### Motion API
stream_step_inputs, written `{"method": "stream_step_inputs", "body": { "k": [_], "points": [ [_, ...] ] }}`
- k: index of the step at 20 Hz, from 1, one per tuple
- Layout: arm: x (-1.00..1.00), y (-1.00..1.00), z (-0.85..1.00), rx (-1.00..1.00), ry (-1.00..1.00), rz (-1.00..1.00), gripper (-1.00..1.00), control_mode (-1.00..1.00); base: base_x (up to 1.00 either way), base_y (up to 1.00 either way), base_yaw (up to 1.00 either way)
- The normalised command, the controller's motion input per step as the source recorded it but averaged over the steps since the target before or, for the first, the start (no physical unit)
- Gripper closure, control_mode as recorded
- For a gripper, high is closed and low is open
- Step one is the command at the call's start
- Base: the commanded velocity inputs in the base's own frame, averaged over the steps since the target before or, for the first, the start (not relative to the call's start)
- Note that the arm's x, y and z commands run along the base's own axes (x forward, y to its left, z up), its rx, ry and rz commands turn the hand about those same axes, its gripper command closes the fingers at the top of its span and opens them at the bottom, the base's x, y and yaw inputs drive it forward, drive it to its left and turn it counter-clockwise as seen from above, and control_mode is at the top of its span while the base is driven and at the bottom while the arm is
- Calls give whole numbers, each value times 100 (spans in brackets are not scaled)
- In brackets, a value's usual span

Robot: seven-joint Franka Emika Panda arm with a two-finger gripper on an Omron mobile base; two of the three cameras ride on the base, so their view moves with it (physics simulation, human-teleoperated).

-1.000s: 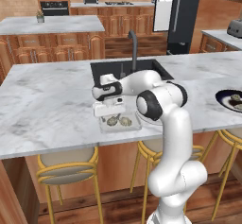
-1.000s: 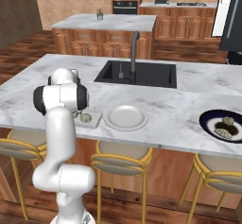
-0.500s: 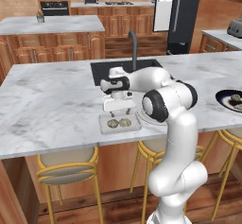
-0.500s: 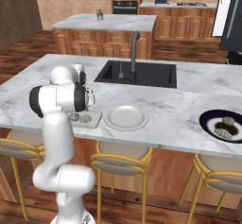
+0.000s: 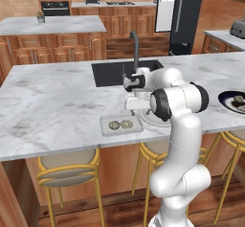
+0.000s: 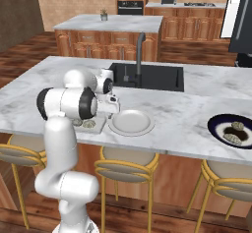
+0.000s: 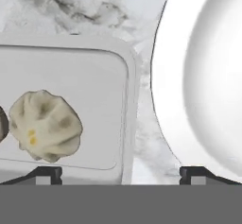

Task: Place two dumplings into each of the tupperware containers and then place the containers in the fridge.

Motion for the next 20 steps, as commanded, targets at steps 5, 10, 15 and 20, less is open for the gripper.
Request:
{"method": "stream_step_inputs", "body": {
  "k": [5, 10, 15, 20],
  "points": [
    [7, -11, -43, 0, -8, 0, -100, -100, 0, 0, 0],
    [2, -2, -45, 0, -14, 0, -100, -100, 0, 0, 0],
    [2, 0, -51, 0, -13, 0, -100, -100, 0, 0, 0],
    [0, 0, -41, 0, -9, 0, -100, -100, 0, 0, 0]
  ]
}}
